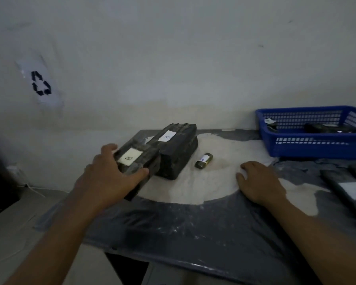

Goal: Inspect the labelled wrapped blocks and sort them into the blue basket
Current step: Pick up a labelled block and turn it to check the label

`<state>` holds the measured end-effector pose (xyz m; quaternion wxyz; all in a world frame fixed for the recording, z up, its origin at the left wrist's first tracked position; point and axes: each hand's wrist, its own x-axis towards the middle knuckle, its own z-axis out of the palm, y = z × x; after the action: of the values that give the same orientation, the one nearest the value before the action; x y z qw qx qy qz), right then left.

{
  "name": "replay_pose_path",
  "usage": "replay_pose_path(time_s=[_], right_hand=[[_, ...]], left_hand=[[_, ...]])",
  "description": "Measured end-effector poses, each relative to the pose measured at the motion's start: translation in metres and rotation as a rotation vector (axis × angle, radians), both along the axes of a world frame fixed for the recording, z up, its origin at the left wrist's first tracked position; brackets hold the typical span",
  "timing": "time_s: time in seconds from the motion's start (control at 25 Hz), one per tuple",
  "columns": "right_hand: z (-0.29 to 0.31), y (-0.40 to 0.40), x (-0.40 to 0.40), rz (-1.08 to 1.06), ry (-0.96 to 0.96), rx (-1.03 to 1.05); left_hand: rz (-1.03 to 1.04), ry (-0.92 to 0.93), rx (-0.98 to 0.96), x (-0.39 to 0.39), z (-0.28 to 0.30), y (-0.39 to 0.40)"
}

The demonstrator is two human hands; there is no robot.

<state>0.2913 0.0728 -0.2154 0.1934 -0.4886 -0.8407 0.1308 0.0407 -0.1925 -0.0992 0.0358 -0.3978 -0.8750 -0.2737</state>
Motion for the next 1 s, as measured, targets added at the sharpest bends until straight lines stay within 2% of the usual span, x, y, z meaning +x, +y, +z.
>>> replay_pose_path(time_s=[0.12, 0.2, 0.24, 0.32, 0.36, 0.48, 0.6, 0.8, 0.92, 1.0], right_hand=[[0.002, -0.001, 0.001, -0.013, 0.160, -0.034], [0.013, -0.009, 0.005, -0.044, 0.468, -0.142], [0.016, -0.012, 0.007, -0.035, 0.689, -0.231], [0.022, -0.016, 0.013, -0.021, 1.077, -0.382], [0.023, -0.015, 0.015, -0.018, 1.171, -0.417], [0.020, -0.013, 0.019, 0.013, 1.203, -0.356], [0.016, -0.005, 0.020, -0.011, 1.194, -0.321], [0.010, 0.010, 0.021, 0.017, 1.217, -0.399], [0.020, 0.026, 0.010, 0.040, 1.163, -0.481], [0.022, 0.036, 0.001, 0.086, 1.137, -0.484]], left_hand=[[-0.347, -0.035, 0.253, 0.031, 0.024, 0.028], [-0.524, -0.016, 0.351, 0.054, 0.017, 0.071], [-0.590, -0.014, 0.375, 0.062, 0.007, 0.095], [-0.687, -0.020, 0.348, 0.080, -0.020, 0.140], [-0.730, -0.011, 0.329, 0.088, -0.033, 0.160], [-0.859, 0.027, 0.347, 0.108, -0.056, 0.205], [-0.930, -0.049, 0.445, 0.112, -0.074, 0.223], [-0.764, -0.656, 0.546, 0.117, -0.099, 0.216], [-0.679, -0.910, 0.631, 0.105, -0.100, 0.230], [-0.631, -0.998, 0.656, 0.097, -0.099, 0.236]])
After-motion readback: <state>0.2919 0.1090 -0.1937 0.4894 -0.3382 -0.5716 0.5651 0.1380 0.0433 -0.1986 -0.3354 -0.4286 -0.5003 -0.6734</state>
